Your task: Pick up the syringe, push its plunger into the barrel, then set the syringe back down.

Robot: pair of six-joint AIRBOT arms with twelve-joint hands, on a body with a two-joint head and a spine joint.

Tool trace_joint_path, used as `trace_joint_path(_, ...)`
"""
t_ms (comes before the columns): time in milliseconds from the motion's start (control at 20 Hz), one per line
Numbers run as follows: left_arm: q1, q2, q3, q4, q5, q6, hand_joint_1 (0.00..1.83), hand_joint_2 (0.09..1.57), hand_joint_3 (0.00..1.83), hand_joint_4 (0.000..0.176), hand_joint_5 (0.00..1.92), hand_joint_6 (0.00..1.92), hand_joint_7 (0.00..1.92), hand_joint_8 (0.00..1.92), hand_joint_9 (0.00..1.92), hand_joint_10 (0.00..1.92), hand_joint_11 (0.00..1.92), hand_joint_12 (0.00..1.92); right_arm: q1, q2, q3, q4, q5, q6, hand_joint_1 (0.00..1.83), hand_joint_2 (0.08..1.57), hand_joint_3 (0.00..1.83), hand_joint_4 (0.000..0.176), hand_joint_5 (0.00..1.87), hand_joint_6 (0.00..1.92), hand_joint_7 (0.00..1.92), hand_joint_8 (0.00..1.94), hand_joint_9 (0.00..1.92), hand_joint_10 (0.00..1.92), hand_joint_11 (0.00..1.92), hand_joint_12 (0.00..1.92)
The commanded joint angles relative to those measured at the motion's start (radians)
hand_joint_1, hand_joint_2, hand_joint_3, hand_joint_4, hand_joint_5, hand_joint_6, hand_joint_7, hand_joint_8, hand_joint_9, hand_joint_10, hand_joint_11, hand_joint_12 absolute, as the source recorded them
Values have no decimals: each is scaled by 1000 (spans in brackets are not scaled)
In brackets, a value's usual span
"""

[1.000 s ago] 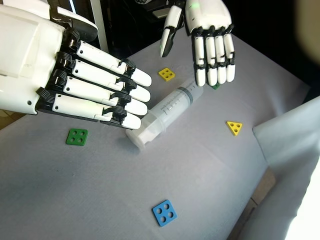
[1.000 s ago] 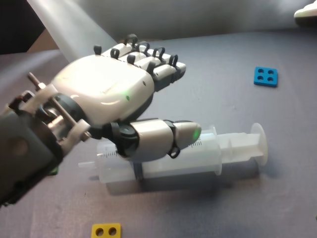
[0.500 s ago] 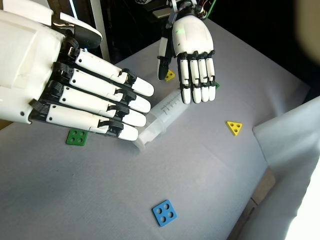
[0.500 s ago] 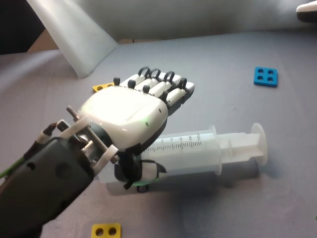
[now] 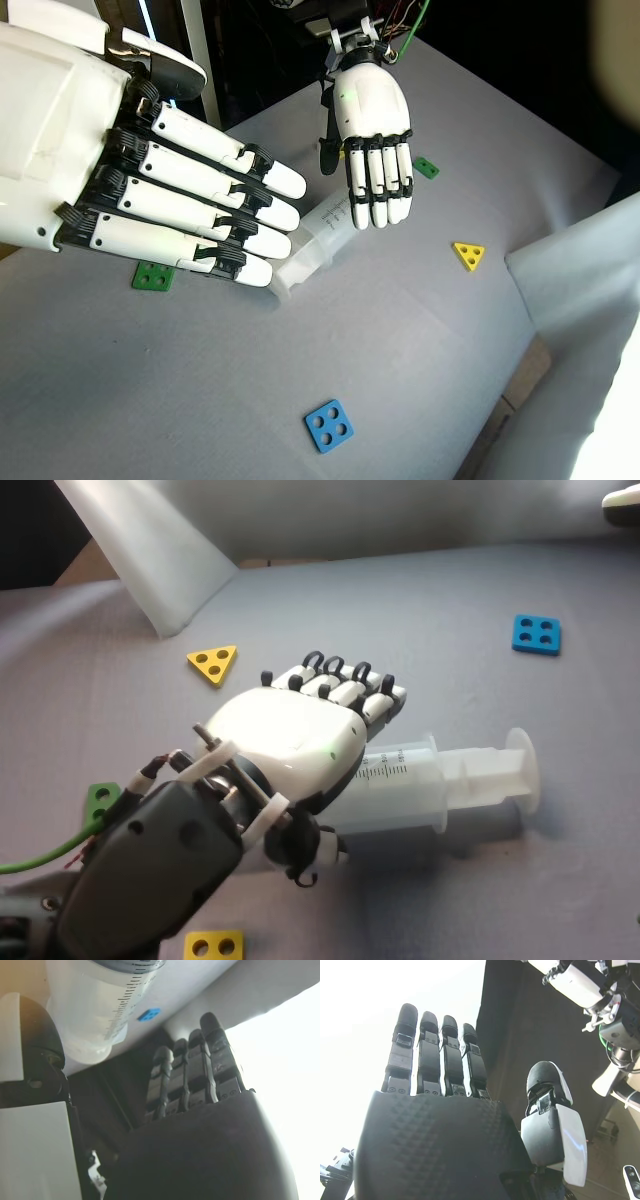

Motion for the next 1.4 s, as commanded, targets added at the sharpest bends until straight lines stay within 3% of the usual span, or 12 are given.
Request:
trace_joint_path(0,-2,-7,8,46,-61,15,1214,951,1,0,102,0,55,0,45,0,0,434,13,1,-3,26,4,7,0,1254,2,0,262,13,220,1,178,0,0,541)
trace_joint_path(50,0,-18,18,33,-61,30,1199,948,0,0,97,0,46,1,26,5,0,326,13,1,-4,20,4,7,0,1254,2,0,255,9,223,2,183,2,0,541)
trace_joint_path(200,15,-40,45,23,-61,39,1197,942,0,0,103,3,64,8,45,13,0,299,13,1,-4,20,4,7,0,1247,0,0,221,1,205,1,181,3,0,520)
trace_joint_path(550,40,-112,124,-28,-66,39,1207,923,0,0,133,4,96,5,79,7,0,527,13,2,-4,20,4,7,0,1242,0,0,230,2,198,2,168,4,0,500)
trace_joint_path(800,41,-152,154,-52,-66,36,1180,934,1,0,128,6,92,7,69,4,0,423,13,3,-4,20,4,8,0,1240,0,0,242,6,222,4,186,6,0,501)
trace_joint_path(900,41,-167,161,-68,-67,35,1177,934,1,0,144,8,98,5,70,3,0,464,14,5,-4,20,4,8,0,1245,1,0,225,0,203,1,174,0,0,444)
trace_joint_path(1100,41,-180,162,-81,-86,35,1175,941,1,0,144,2,96,2,67,3,0,471,13,6,-4,20,-10,23,0,1243,0,0,263,7,240,5,205,7,0,531)
trace_joint_path(1250,41,-185,163,-84,-92,35,1194,943,0,0,175,7,129,6,101,8,0,598,10,7,-4,20,-85,42,0,1245,0,0,249,0,224,0,193,1,0,517)
trace_joint_path(1300,40,-186,162,-84,-93,34,1183,959,1,0,304,10,293,4,249,13,0,778,7,8,-3,20,-95,42,0,1240,0,0,245,0,228,0,200,2,0,558)
trace_joint_path(1350,40,-187,162,-85,-94,34,1183,959,1,0,304,10,293,4,249,13,0,778,5,8,-3,20,-97,41,0,1240,0,0,245,0,228,0,200,2,0,558)
